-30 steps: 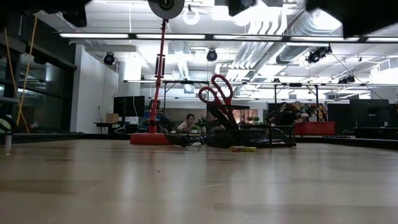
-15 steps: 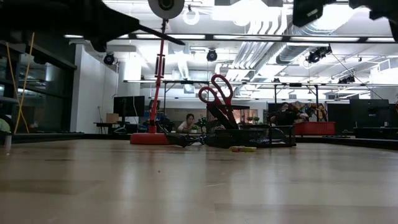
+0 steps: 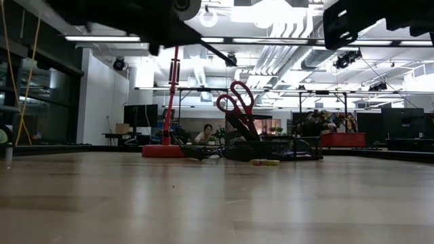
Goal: Pick and place office supplies into organizer
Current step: Put the black pen into the black desk organizer
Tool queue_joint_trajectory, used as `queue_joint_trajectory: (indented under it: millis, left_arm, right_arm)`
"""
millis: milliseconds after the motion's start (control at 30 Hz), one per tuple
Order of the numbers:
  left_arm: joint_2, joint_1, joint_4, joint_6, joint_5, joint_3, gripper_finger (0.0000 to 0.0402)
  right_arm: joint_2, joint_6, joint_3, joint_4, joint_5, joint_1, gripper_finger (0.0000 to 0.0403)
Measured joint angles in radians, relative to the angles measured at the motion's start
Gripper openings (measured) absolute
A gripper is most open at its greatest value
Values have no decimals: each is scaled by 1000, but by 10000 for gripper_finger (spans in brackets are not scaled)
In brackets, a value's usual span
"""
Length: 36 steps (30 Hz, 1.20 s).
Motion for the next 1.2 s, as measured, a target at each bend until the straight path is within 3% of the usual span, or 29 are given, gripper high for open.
queue_joint_trajectory:
  millis: [300, 567, 933, 1200]
  left_arm:
    - [208, 90, -250, 16, 91, 300, 47]
    - [331, 155, -414, 43, 168, 475, 44]
    - [496, 175, -550, 62, 172, 612, 44]
    - [554, 176, -577, 70, 175, 648, 52]
  right_arm:
    - [0, 2, 0, -74, 61, 44, 108]
    - [0, 1, 0, -100, 67, 78, 108]
    - [0, 5, 0, -117, 79, 82, 108]
    - [0, 11, 1, -123, 112, 81, 108]
